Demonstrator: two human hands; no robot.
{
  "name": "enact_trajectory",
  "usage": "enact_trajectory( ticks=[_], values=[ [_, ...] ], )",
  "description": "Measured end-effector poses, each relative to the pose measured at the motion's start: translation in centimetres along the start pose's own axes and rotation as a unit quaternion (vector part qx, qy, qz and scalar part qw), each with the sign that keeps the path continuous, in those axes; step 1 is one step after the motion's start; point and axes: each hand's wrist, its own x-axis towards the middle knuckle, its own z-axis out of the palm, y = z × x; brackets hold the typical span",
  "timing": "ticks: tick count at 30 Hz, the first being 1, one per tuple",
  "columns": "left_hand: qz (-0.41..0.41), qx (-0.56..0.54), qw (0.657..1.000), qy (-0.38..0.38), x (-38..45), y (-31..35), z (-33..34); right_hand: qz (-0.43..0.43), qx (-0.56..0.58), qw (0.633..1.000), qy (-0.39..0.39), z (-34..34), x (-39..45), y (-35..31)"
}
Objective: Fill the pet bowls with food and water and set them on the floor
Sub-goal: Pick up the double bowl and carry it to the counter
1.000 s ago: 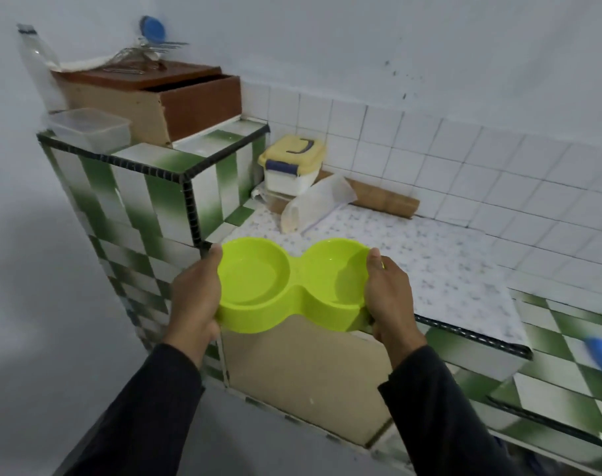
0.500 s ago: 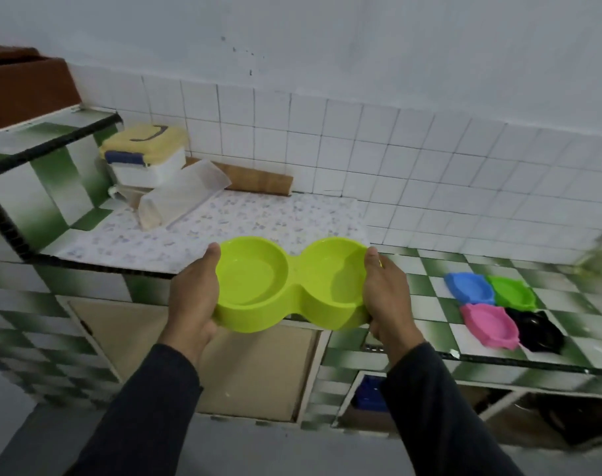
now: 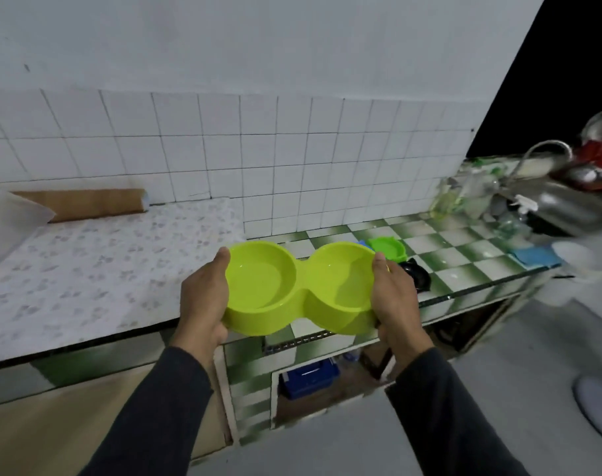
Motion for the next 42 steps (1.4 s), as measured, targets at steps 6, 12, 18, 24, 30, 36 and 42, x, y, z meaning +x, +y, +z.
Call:
enact_trajectory(
  ticks=[6, 12, 18, 24, 30, 36, 42],
  values=[
    [-0.024, 0.031, 0.998, -0.054, 1.3, -1.4, 7.7, 0.021, 0.001, 0.998, 0.051, -4.1, 4.4, 1.8],
    [-0.037, 0.052, 0.991, -0.119, 2.5, -3.0, 16.1, 0.058, 0.019, 0.992, 0.11, -8.2, 9.3, 3.3],
    [-0.053, 0.072, 0.982, -0.166, 3.6, -4.2, 23.9, 0.091, 0.035, 0.983, 0.153, -11.5, 14.6, 4.7],
    [-0.056, 0.113, 0.971, -0.203, 5.0, -5.5, 30.7, 0.103, 0.062, 0.974, 0.191, -14.0, 19.6, 6.1],
    [-0.065, 0.119, 0.962, -0.238, 5.8, -7.4, 36.9, 0.117, 0.046, 0.967, 0.221, -16.6, 23.7, 8.0],
    [-0.076, 0.124, 0.957, -0.252, 6.7, -9.9, 42.8, 0.127, 0.05, 0.963, 0.234, -19.0, 28.5, 10.3],
    [-0.07, 0.117, 0.958, -0.252, 7.5, -12.5, 48.5, 0.128, 0.055, 0.963, 0.231, -21.3, 34.0, 12.4]
  ],
)
